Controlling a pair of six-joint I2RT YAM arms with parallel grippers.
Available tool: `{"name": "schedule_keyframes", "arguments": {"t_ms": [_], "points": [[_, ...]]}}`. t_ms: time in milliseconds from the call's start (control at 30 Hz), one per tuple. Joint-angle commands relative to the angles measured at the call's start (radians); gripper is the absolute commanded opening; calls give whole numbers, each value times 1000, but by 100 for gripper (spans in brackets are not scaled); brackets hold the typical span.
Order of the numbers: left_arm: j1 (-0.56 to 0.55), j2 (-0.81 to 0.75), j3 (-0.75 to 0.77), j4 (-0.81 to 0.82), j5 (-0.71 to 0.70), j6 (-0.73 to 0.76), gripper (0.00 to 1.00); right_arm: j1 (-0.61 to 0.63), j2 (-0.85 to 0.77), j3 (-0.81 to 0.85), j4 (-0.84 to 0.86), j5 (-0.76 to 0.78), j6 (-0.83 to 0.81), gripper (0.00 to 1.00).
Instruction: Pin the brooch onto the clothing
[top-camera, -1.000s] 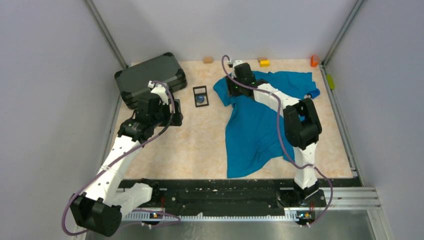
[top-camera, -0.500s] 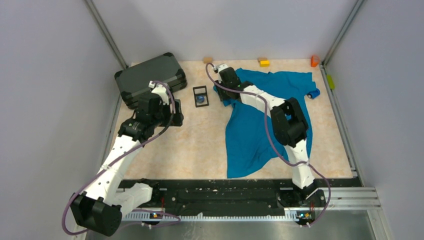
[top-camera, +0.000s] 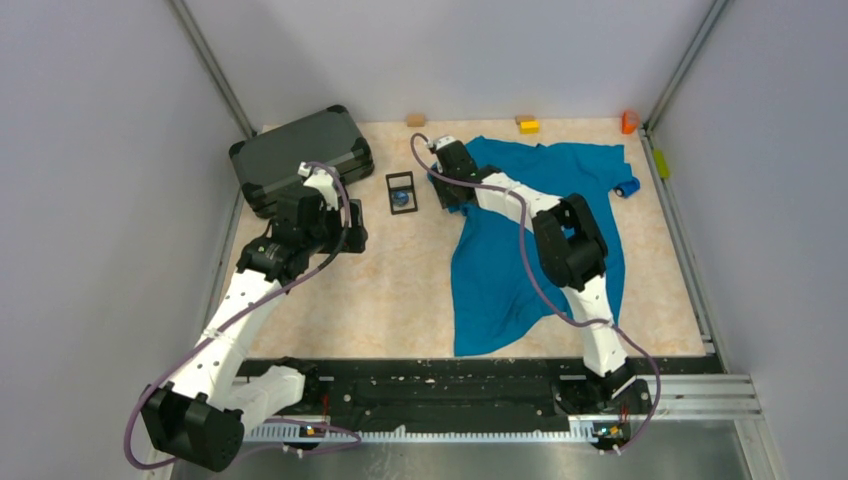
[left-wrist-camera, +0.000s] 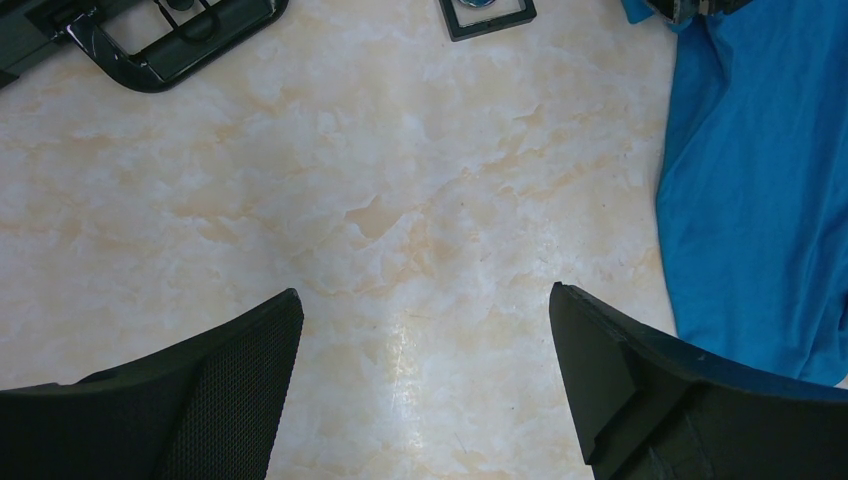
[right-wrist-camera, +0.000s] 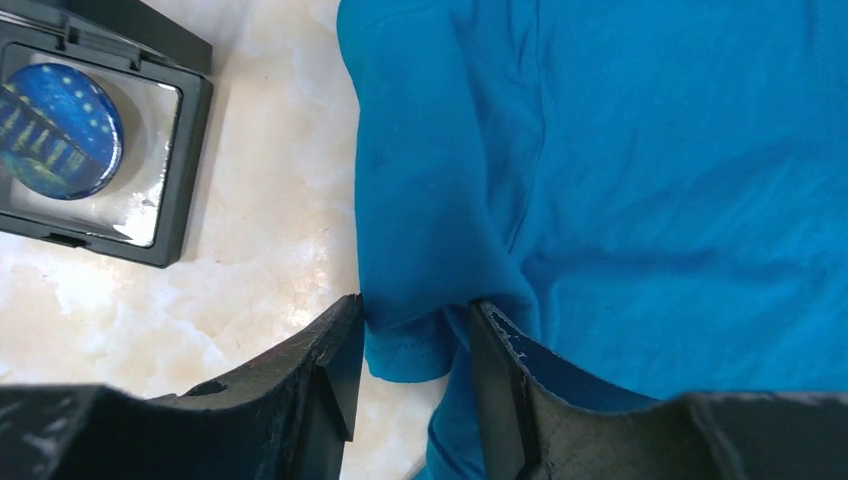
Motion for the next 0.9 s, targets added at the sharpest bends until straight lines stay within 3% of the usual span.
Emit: {"name": "schedule_keyframes", "arguments": {"t_ms": [0,300,467,600,700,867], "points": [[5,-1,-2,36,10,-6,96,10,21,44,-5,8,15,46],[5,-1,-2,35,10,-6,96,25,39,45,-5,-35,16,48],[5,-1,-2,35,10,-6,96,27,49,53,-5,-29,27,29],[5,-2,-2,33,10,-6,96,27,54,68,-16,-28,28,23],[5,-4,-2,34,10,-6,96,27,47,79,-37,-54,43,0],[5,-7,-3,35,10,-6,96,25,-46,45,-13,-190,108,0]]}}
